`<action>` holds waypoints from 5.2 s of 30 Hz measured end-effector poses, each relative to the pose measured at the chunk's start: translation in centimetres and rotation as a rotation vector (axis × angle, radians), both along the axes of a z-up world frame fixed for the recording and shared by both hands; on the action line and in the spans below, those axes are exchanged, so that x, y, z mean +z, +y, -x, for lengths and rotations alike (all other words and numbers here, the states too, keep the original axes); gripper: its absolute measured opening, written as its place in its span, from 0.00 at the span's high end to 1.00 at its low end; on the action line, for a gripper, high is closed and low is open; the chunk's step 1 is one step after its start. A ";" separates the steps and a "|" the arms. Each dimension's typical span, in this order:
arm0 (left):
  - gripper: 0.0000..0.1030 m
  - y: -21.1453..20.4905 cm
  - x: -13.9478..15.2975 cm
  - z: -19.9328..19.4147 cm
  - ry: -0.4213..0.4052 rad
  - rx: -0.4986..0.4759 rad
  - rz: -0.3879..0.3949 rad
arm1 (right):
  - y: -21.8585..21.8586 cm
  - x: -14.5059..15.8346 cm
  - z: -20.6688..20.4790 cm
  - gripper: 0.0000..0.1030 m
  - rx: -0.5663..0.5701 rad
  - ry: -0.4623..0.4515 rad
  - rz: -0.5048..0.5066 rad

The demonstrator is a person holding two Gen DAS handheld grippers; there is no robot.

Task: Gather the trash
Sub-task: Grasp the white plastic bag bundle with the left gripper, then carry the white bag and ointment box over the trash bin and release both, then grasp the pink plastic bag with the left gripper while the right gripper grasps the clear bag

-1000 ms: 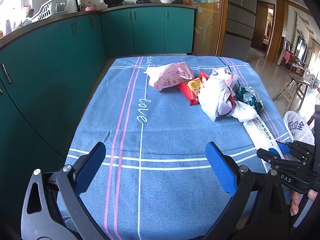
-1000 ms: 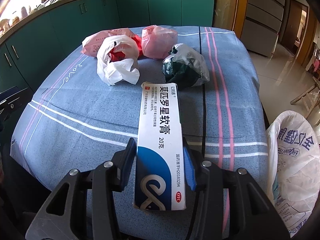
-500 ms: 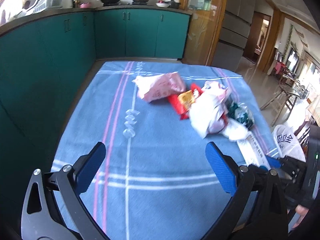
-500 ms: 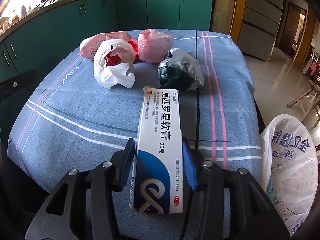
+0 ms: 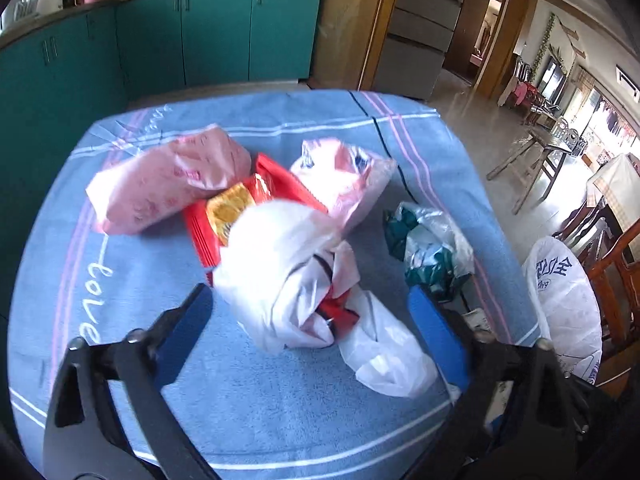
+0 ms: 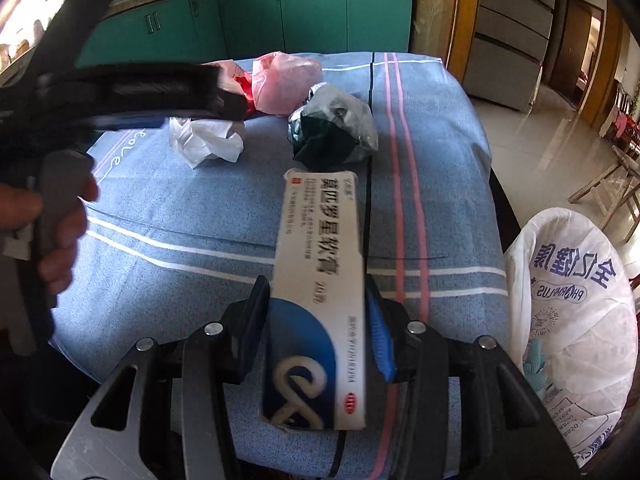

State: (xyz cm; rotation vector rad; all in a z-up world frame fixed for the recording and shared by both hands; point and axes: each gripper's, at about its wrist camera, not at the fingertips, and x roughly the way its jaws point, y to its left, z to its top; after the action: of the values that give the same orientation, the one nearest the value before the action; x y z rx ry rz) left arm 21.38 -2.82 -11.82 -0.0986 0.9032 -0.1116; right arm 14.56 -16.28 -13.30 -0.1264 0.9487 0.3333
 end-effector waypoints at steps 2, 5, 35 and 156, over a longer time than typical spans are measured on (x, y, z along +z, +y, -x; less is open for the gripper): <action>0.51 0.5 -1.0 0.1 0.037 0.004 0.027 | 0.0 0.1 0.1 0.53 0.006 -0.012 0.002; 0.64 2.2 -1.7 1.3 0.033 0.034 0.085 | 0.1 0.2 0.1 0.50 0.013 -0.035 -0.011; 0.17 10.6 0.1 14.2 -0.033 0.135 0.129 | 2.9 2.0 -0.8 0.55 0.023 -0.081 -0.001; 0.78 9.2 -0.5 -6.8 0.042 -0.067 -0.065 | -1.6 4.3 -11.1 0.18 -0.053 -0.102 -0.199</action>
State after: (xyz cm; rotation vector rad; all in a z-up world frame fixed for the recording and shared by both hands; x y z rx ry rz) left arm 28.17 6.38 -12.30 -0.0100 0.9513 -0.1429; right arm 25.62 -17.90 -8.96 0.0633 0.8122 0.3675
